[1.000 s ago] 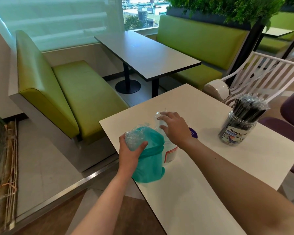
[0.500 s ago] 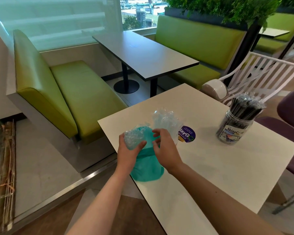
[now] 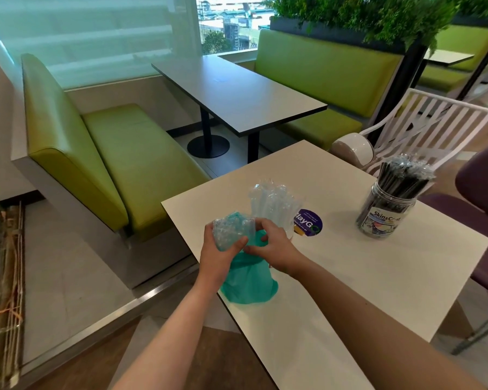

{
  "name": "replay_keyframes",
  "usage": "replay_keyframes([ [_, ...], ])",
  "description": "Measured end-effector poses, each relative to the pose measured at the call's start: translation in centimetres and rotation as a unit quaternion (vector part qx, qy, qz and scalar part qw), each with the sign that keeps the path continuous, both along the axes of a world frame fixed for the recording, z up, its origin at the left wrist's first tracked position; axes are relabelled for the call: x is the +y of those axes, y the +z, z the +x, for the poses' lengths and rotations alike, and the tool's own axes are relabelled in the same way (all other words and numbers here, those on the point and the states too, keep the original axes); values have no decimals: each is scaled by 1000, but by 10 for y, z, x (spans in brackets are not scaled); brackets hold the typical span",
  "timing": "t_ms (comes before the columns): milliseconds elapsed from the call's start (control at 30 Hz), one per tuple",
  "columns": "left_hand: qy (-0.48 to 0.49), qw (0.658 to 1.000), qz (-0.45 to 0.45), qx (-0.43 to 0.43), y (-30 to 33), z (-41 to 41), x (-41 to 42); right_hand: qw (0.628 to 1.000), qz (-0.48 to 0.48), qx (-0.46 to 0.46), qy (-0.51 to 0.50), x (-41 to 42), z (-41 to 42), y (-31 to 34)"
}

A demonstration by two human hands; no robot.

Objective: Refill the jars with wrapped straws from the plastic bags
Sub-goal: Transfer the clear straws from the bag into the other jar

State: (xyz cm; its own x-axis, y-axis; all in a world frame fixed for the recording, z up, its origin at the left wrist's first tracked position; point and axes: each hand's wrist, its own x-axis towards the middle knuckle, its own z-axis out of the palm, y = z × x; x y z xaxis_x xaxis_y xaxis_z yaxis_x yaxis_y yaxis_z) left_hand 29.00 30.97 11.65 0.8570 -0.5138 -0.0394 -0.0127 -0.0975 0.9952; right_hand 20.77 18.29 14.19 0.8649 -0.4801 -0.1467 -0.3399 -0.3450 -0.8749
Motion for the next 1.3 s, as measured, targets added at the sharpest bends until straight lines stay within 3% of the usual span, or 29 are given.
replay_keyframes([
  [333, -14, 1000, -23, 15, 3, -6, 0, 995, 90, -31, -20, 0, -7, -4],
  [567, 14, 1000, -8, 10, 7, -5, -4, 998, 6, -13, -64, -4, -6, 0],
  [833, 30, 999, 33, -25, 5, -3, -9, 985, -61, -117, -110, -30, -5, 58],
  [1100, 51, 998, 43, -20, 0, 2, -7, 943, -101, -228, -222, -63, 1, 120],
  [1300, 62, 996, 57, -4, -2, 4, -8, 947, -158, -201, -195, -57, 5, 118],
])
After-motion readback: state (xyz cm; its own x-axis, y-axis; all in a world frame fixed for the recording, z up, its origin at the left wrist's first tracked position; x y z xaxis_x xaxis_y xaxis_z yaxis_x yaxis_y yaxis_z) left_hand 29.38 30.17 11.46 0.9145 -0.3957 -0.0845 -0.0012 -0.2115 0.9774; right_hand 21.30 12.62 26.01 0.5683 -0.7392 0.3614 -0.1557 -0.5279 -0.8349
